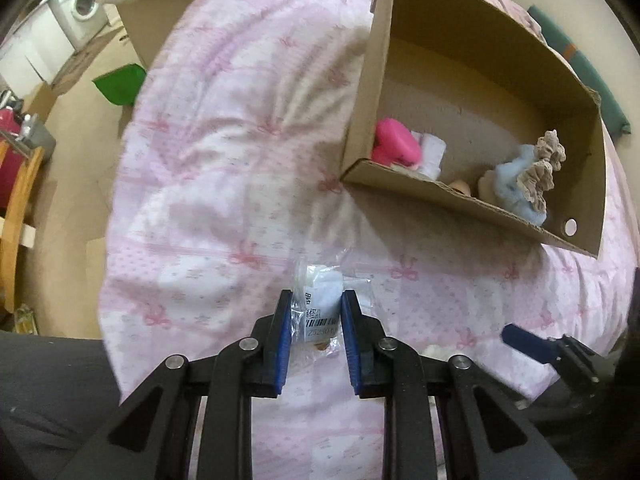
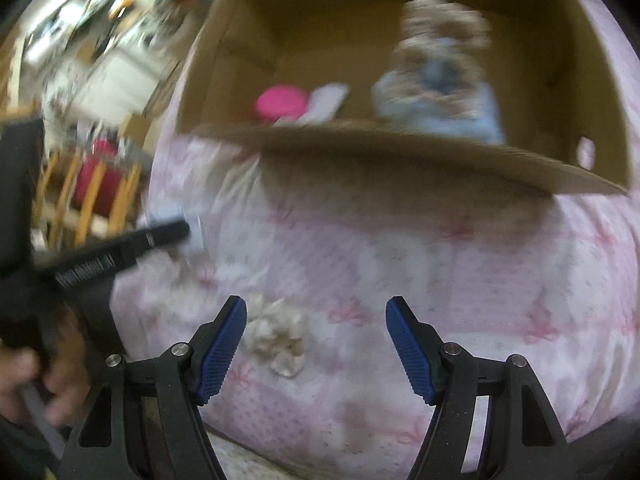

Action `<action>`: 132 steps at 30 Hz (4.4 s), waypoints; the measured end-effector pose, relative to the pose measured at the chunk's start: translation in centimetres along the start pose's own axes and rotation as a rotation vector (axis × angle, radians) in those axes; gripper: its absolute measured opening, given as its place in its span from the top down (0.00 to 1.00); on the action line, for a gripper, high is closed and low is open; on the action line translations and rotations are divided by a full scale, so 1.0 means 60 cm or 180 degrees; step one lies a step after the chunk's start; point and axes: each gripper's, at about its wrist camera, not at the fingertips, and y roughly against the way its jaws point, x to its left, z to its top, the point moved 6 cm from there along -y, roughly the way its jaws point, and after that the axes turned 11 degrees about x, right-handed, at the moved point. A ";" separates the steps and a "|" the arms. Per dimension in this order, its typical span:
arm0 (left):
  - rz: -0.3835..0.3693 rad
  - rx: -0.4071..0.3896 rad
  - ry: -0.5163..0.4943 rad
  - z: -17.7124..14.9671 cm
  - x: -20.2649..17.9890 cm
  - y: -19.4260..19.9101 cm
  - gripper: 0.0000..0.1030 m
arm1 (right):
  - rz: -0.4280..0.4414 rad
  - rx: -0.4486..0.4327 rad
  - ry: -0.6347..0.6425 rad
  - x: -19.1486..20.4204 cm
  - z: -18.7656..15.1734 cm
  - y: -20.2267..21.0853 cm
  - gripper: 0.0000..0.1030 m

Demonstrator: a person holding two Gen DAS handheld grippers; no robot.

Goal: Organize soft objects
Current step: 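Grasp the clear plastic packet with the left tool while the right tool grasps the white lace scrunchie, then carry the packet and the white scrunchie over the box, then open both tools to drop the packet and white scrunchie into the box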

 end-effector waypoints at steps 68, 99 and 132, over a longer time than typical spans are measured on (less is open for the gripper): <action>-0.0133 -0.1032 -0.0569 0.137 -0.089 0.168 0.79 | 0.0316 -0.1525 -0.0276 -0.084 0.122 0.251 0.82; -0.0062 -0.1049 -0.0786 0.165 -0.128 0.060 0.80 | 0.0426 -0.1085 -0.0373 -0.099 0.141 0.138 0.80; 0.0024 -0.1474 -0.0603 0.141 -0.092 0.158 0.39 | 0.0249 -0.1702 -0.0558 -0.099 0.108 0.234 0.29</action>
